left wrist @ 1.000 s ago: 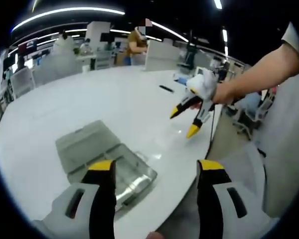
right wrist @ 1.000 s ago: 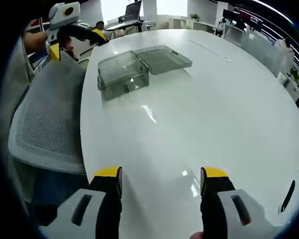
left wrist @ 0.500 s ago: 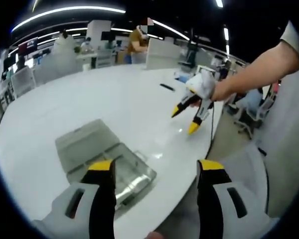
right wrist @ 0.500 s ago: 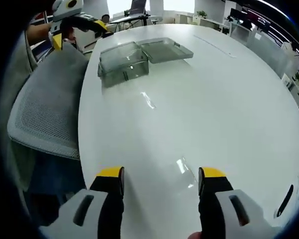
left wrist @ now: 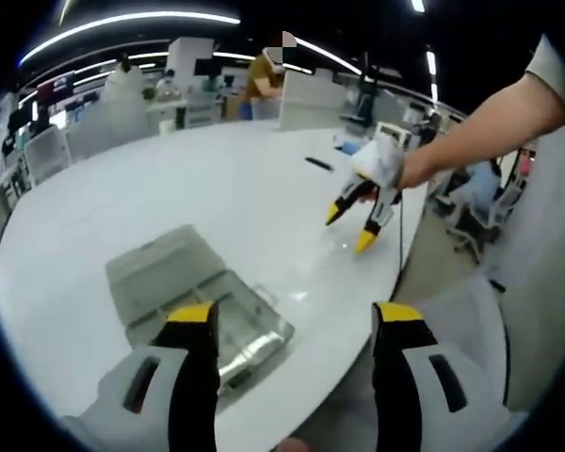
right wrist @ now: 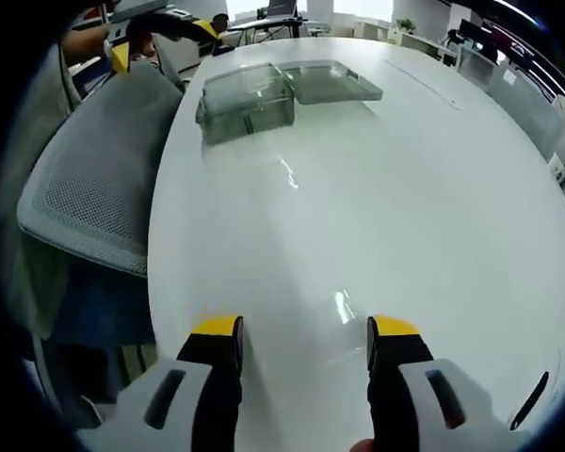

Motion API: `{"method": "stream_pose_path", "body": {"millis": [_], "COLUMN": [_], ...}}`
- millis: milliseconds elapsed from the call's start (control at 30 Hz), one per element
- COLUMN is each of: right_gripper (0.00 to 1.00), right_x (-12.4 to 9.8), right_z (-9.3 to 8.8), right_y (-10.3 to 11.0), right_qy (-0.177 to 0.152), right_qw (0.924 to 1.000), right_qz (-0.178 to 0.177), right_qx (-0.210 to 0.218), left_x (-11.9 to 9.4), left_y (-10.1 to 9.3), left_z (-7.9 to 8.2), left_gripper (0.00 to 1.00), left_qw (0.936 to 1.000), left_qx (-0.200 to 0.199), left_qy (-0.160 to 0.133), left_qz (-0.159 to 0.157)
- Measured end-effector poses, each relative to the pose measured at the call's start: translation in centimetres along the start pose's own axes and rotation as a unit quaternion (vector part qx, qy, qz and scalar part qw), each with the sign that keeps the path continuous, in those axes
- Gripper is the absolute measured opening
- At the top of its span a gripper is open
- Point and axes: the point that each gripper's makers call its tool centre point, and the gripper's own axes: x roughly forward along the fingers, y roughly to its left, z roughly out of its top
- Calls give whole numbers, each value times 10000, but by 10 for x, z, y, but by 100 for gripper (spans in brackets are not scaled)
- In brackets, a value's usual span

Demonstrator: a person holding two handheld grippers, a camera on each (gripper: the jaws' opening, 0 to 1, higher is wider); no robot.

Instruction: Insert the divider into the dual guide fixture by aligning both edges with the guide slots and pushing it downward to the bottom, including one-sided entry, uneven engagement, binding, and posture correction.

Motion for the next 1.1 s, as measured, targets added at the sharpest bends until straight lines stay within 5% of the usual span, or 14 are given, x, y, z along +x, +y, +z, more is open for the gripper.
{"method": "stream_pose_path", "body": {"millis": [1100], "right_gripper": [36], "right_x": [9], "right_z": [-2], "right_y": [-11], "right_qy": [370], "right_qw": [9958], "right_qz": [206], "right_qx": [-813], "left_x": [-1], "left_y": [-9], "left_z": [-3], "left_gripper": [71], "left_qw": [9993], "left_qx": [361], "left_qy": [25], "left_qz": [-65]}}
